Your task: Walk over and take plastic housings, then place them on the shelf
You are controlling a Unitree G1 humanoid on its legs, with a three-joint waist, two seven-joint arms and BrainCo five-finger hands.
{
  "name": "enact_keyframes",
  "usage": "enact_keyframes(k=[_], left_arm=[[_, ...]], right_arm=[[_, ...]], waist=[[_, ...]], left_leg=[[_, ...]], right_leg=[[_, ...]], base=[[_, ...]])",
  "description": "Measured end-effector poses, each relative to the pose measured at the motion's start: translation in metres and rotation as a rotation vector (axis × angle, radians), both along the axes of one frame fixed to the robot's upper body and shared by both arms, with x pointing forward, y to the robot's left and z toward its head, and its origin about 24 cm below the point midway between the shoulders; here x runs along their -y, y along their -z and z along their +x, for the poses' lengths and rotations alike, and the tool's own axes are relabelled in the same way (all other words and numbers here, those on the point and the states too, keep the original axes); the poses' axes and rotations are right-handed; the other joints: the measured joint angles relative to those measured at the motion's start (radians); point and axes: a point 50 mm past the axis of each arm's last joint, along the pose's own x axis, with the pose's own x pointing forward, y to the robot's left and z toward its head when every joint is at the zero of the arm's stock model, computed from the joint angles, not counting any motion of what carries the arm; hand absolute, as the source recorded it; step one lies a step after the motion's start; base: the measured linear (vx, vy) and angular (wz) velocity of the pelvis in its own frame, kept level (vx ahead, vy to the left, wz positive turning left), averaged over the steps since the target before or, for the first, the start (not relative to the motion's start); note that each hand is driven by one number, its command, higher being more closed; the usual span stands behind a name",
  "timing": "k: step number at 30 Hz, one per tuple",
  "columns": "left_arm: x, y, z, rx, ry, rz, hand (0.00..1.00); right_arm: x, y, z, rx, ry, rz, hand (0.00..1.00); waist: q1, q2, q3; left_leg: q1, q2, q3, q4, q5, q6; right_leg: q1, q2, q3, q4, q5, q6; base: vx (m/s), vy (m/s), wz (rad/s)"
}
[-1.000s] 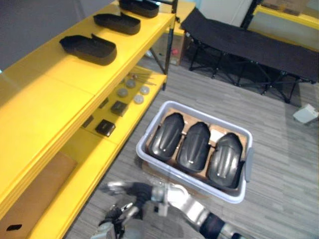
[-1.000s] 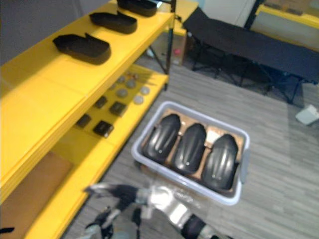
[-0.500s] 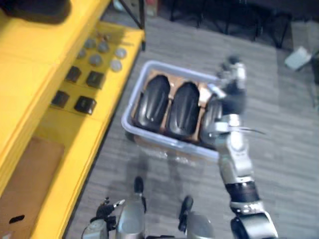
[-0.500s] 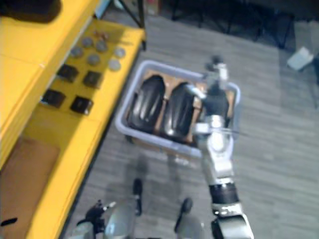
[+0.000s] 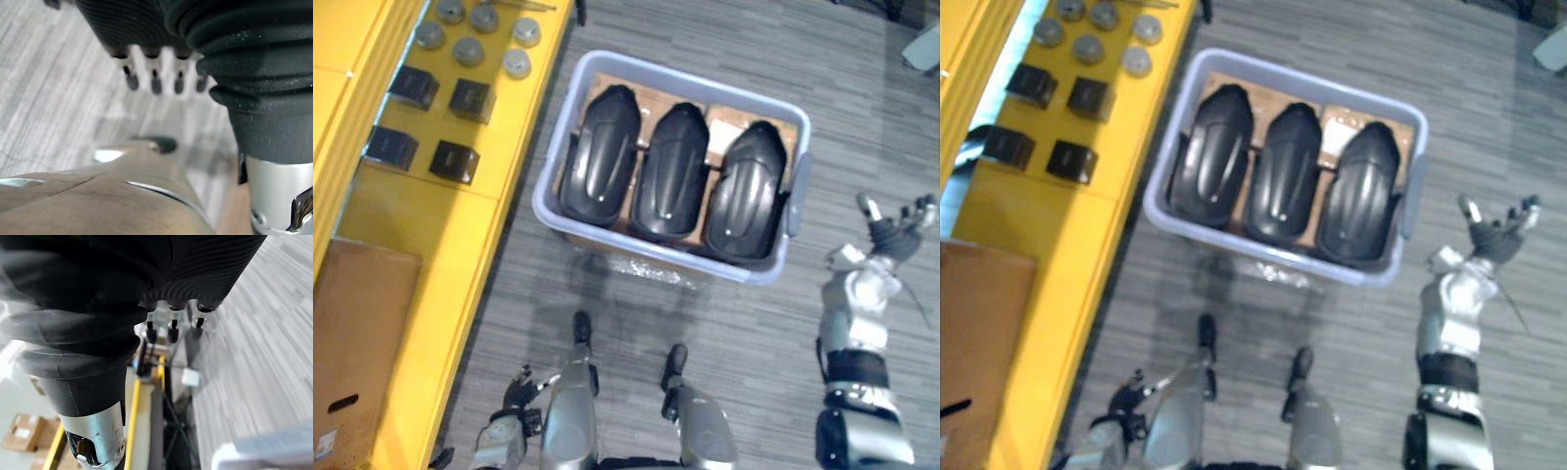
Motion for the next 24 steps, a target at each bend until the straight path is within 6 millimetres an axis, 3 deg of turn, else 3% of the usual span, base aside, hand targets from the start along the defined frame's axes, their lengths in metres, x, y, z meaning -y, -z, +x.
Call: enact_keyframes(k=[2,4,6,10,15,24], left_arm=[[0.002,0.0,0.003,0.026,-0.13,-0.12,0.0],[0.012,0.003,0.003,0.03,-0.188,-0.217,0.0],[0.016,0.005,0.001,0.018,-0.177,-0.217,0.0],[0.017,0.017,-0.016,-0.074,-0.184,-0.225,0.0],[0.023,0.023,-0.026,-0.118,-0.18,-0.269,0.0],[0.031,0.025,-0.028,-0.081,-0.198,-0.407,0.0]], right_arm=[[0.013,-0.004,0.002,-0.018,0.017,-0.003,0.0],[0.026,-0.003,0.003,-0.06,0.035,-0.001,0.0],[0.035,-0.003,0.003,-0.084,0.057,0.005,0.0],[0.049,-0.025,0.01,-0.105,0.074,-0.02,0.0],[0.055,-0.044,0.015,-0.135,0.076,-0.041,0.0],[0.054,-0.029,0.019,-0.247,0.016,-0.042,0.0]], waist=[[0.01,0.017,0.01],[0.016,0.053,0.029],[0.019,0.081,0.036],[0.042,0.13,0.055],[0.041,0.134,0.057],[0.045,0.15,0.061]], left_leg=[[-0.01,-0.008,-0.008,0.002,0.002,0.003],[-0.014,-0.02,-0.03,0.002,0.005,0.008],[-0.035,-0.035,-0.048,0.002,0.01,0.015],[-0.061,-0.042,-0.058,0.003,0.02,0.021],[-0.078,-0.055,-0.073,0.017,0.024,0.026],[-0.09,-0.071,-0.085,0.018,0.029,0.03]], right_leg=[[-0.007,-0.006,-0.002,0.002,0.0,0.0],[-0.007,-0.016,-0.014,0.017,-0.003,-0.001],[-0.022,-0.03,-0.029,0.034,-0.023,0.012],[-0.056,-0.042,-0.032,0.065,-0.035,0.015],[-0.081,-0.061,-0.048,0.105,-0.048,0.018],[-0.102,-0.082,-0.057,0.152,-0.077,0.021]], base=[[0.0,0.034,0.13],[-0.02,0.044,0.23],[-0.04,0.034,0.29],[-0.03,0.017,0.09],[-0.01,0.015,0.1],[-0.01,0.004,0.06]])
